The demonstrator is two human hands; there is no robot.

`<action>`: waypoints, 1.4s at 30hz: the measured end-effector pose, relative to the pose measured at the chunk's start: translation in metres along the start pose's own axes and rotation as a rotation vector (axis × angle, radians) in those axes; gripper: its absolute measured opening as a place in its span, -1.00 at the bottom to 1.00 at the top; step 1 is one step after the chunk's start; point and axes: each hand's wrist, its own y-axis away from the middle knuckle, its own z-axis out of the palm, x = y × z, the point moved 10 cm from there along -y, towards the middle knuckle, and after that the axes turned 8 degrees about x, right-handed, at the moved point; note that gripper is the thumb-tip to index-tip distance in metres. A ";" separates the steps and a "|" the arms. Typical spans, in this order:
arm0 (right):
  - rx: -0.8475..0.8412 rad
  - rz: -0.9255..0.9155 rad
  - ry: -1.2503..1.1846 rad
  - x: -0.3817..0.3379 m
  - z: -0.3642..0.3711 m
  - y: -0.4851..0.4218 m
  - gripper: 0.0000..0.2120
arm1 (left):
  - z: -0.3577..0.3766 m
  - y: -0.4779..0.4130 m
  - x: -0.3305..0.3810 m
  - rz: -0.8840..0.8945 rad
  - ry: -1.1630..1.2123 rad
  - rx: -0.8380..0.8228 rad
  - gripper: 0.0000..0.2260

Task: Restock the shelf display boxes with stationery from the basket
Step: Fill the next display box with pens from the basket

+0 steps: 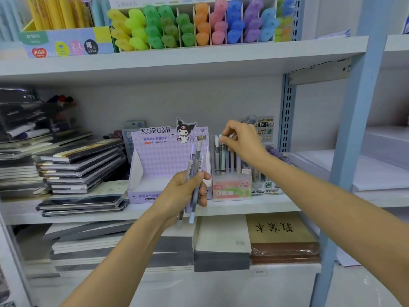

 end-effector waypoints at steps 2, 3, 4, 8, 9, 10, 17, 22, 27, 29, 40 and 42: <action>-0.011 -0.047 0.174 -0.001 0.002 0.002 -0.92 | 0.000 0.000 -0.001 -0.013 -0.001 0.004 -0.78; -0.038 -0.054 0.242 0.000 0.004 0.003 -0.91 | 0.000 0.001 -0.001 -0.021 -0.007 0.005 -0.78; -0.066 -0.048 0.275 0.002 0.004 0.003 -0.89 | 0.000 0.002 -0.001 -0.028 -0.019 0.003 -0.78; -0.104 0.052 0.072 0.001 -0.011 0.006 -0.74 | 0.005 0.008 0.002 -0.037 -0.109 -0.027 -0.77; -0.109 0.075 -0.041 -0.003 -0.016 0.009 -0.70 | 0.006 0.010 0.004 -0.032 -0.138 -0.033 -0.76; -0.130 0.096 -0.154 -0.009 -0.019 0.014 -0.69 | 0.007 0.011 0.006 -0.027 -0.159 -0.038 -0.75; -0.474 0.141 -0.491 -0.048 -0.004 0.053 -0.80 | 0.030 0.021 0.016 -0.032 -0.190 -0.105 -0.73; -0.368 0.194 -0.578 -0.043 -0.019 0.050 -0.83 | 0.032 0.027 0.022 -0.026 -0.158 -0.123 -0.70; -0.187 0.224 -0.685 -0.042 -0.047 0.028 -0.81 | 0.028 0.029 0.027 -0.042 -0.097 -0.113 -0.76; -0.046 0.243 -0.742 -0.038 -0.067 0.015 -0.80 | 0.020 0.027 0.026 -0.057 -0.054 -0.056 -0.76; 0.042 0.183 -0.288 -0.001 -0.060 0.010 -0.82 | 0.001 0.019 0.020 -0.030 -0.049 0.045 -0.74; 0.012 0.173 -0.244 0.005 -0.047 0.014 -0.81 | 0.000 0.018 0.016 -0.032 -0.065 0.042 -0.75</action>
